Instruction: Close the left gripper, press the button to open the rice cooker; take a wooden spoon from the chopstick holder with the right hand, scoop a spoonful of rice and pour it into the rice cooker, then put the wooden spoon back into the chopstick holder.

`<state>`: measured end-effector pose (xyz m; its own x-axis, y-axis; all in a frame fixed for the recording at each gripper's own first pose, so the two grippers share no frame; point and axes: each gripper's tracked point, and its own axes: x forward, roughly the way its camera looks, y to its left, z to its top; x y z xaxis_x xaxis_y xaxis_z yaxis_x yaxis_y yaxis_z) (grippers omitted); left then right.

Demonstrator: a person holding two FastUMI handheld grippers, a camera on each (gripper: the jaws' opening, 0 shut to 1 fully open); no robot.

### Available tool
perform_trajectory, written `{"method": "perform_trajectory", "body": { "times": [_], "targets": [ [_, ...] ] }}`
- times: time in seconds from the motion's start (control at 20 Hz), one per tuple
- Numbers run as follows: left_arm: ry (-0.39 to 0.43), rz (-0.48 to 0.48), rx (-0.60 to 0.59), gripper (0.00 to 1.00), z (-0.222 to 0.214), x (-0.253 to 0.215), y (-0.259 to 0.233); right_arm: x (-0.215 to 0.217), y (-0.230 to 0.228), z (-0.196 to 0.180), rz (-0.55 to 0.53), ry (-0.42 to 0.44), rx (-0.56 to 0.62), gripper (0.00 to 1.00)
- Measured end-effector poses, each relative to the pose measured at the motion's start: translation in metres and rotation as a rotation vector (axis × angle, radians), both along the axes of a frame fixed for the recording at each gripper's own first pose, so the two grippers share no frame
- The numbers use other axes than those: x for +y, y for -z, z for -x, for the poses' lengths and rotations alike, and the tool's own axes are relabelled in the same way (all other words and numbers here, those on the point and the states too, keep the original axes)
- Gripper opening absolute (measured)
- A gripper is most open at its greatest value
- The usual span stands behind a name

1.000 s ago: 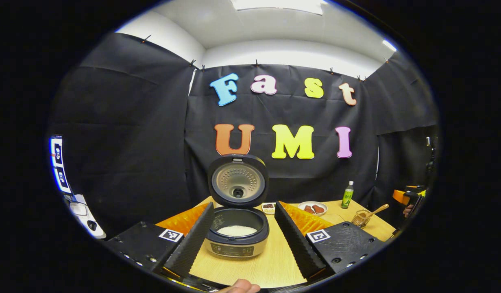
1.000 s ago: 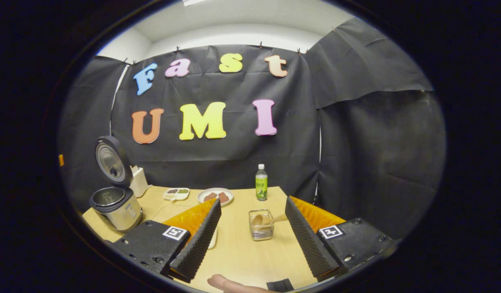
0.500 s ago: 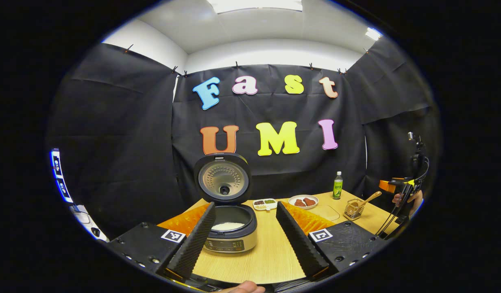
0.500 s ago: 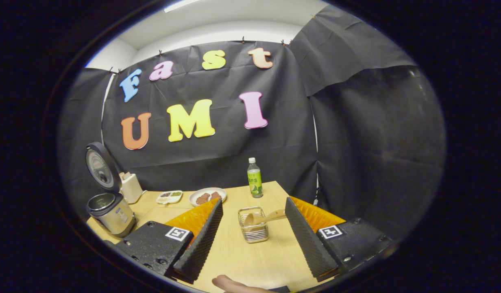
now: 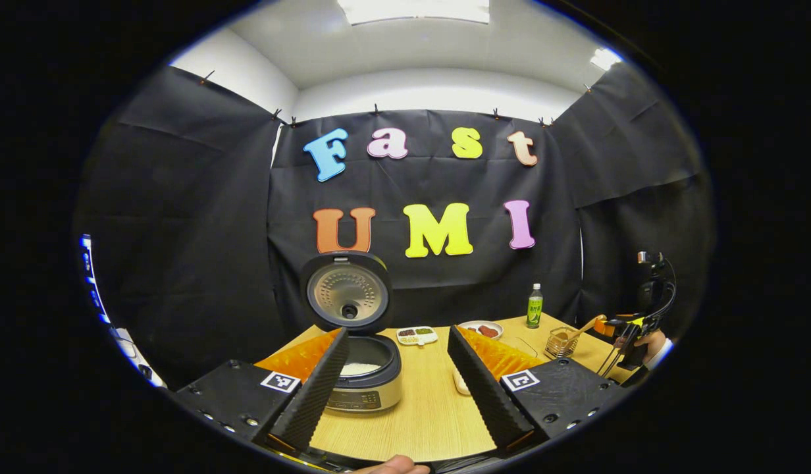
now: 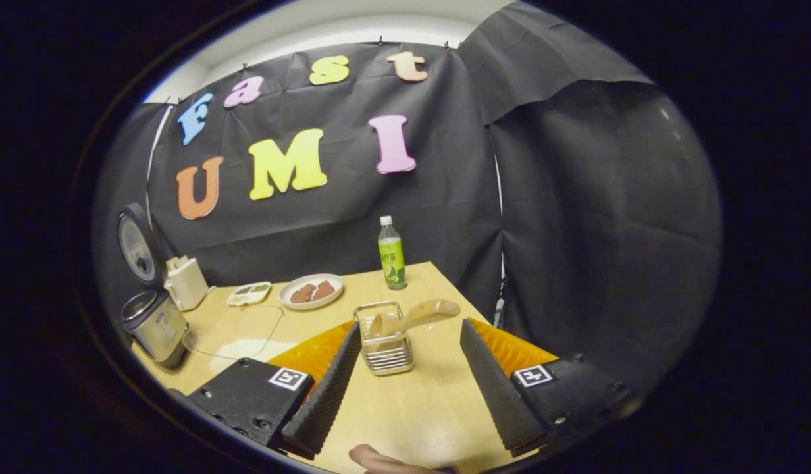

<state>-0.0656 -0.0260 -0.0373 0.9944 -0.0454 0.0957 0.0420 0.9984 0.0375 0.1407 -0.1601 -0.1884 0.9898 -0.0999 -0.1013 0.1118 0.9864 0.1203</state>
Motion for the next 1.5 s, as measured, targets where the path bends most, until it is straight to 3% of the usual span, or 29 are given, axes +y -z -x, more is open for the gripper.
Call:
{"method": "perform_trajectory", "body": {
  "times": [0.05, 0.1, 0.2, 0.25, 0.4, 0.5, 0.55, 0.6, 0.65, 0.7, 0.75, 0.8, 0.9, 0.95, 1.0, 1.05, 1.15, 1.5],
  "targets": [
    [0.002, -0.006, 0.002, 0.96, -0.002, 0.0, 0.002, 0.002, 0.005, -0.005, -0.005, -0.009, 0.009, 0.94],
    [-0.005, -0.008, 0.002, 0.96, -0.005, 0.003, 0.003, 0.003, 0.009, -0.01, -0.006, -0.011, 0.016, 0.99],
    [-0.027, -0.009, 0.025, 0.96, -0.013, 0.012, 0.011, 0.002, 0.015, -0.022, -0.007, -0.014, 0.027, 0.93],
    [-0.039, -0.004, 0.033, 0.96, -0.015, 0.016, 0.012, 0.002, 0.016, -0.03, -0.008, -0.01, 0.027, 0.97],
    [-0.021, 0.021, 0.05, 0.96, -0.014, 0.014, 0.016, 0.01, 0.025, -0.056, -0.037, -0.051, 0.033, 0.96],
    [0.006, 0.042, 0.062, 0.96, -0.015, 0.01, 0.02, 0.007, 0.032, -0.076, -0.051, -0.048, 0.043, 0.88],
    [0.009, 0.044, 0.063, 0.96, -0.014, 0.011, 0.022, 0.001, 0.035, -0.083, -0.043, -0.016, 0.043, 0.77],
    [0.007, 0.039, 0.063, 0.96, -0.015, 0.012, 0.022, -0.003, 0.031, -0.088, -0.029, 0.007, 0.019, 0.81],
    [0.004, 0.032, 0.065, 0.96, -0.016, 0.014, 0.023, -0.003, 0.025, -0.091, -0.013, 0.017, -0.009, 0.73],
    [0.003, 0.027, 0.067, 0.96, -0.015, 0.014, 0.025, -0.001, 0.019, -0.094, -0.004, 0.011, -0.036, 0.79],
    [0.005, 0.023, 0.068, 0.96, -0.014, 0.015, 0.027, 0.002, 0.015, -0.096, -0.006, -0.006, -0.056, 0.72],
    [0.008, 0.02, 0.07, 0.96, -0.014, 0.014, 0.028, 0.008, 0.013, -0.099, -0.019, -0.037, -0.066, 0.74],
    [0.011, 0.014, 0.077, 0.96, -0.014, 0.015, 0.033, 0.017, 0.006, -0.103, -0.073, -0.079, -0.077, 0.63],
    [0.011, 0.01, 0.085, 0.96, -0.014, 0.015, 0.038, 0.019, 0.005, -0.106, -0.072, -0.08, -0.074, 0.5],
    [0.008, 0.003, 0.091, 0.96, -0.013, 0.017, 0.04, 0.021, 0.002, -0.109, -0.066, -0.077, -0.075, 0.47],
    [0.009, -0.004, 0.095, 0.96, -0.012, 0.016, 0.043, 0.026, -0.002, -0.111, -0.059, -0.076, -0.073, 0.36],
    [0.015, -0.012, 0.097, 0.96, -0.009, 0.017, 0.045, 0.035, -0.008, -0.119, -0.054, -0.085, -0.058, 0.28],
    [0.041, -0.007, 0.101, 0.96, -0.003, 0.016, 0.049, 0.037, -0.027, -0.133, -0.025, -0.042, -0.044, 0.16]
  ]
}}
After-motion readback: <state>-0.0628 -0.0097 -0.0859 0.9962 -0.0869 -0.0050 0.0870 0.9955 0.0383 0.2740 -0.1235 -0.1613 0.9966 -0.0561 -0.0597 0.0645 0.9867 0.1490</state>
